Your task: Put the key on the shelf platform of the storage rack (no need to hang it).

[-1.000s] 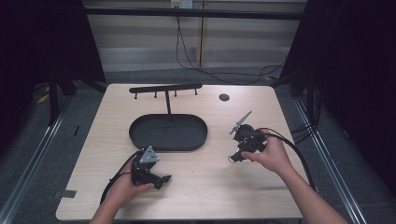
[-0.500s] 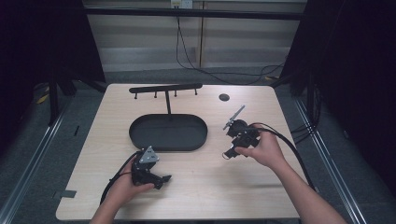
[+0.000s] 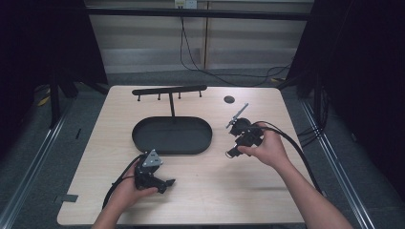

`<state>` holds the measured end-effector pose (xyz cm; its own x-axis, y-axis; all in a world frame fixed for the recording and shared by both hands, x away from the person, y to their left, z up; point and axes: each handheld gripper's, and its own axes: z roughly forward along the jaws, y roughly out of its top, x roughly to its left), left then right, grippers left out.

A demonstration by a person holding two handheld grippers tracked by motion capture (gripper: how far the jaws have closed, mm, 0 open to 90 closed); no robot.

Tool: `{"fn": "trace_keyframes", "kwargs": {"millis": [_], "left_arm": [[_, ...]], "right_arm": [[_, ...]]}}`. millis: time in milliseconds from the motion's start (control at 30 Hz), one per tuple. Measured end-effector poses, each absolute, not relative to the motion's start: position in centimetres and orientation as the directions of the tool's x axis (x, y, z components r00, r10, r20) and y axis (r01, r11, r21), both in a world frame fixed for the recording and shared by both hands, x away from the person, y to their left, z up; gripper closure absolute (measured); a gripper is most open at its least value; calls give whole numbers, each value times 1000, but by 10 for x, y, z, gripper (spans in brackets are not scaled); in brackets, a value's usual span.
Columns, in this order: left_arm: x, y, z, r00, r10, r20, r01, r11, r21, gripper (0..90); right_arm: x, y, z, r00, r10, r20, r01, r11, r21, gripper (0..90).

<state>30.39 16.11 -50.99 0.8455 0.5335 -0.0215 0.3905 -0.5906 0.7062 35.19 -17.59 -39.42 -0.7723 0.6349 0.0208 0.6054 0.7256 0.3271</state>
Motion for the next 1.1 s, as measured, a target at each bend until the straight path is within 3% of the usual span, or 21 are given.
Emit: {"fn": "trace_keyframes", "kwargs": {"millis": [1100], "left_arm": [[304, 161, -510, 846, 533, -23, 391, -589, 707, 40]], "right_arm": [[370, -158, -380, -769, 639, 14, 606, 723, 333, 418]]}}
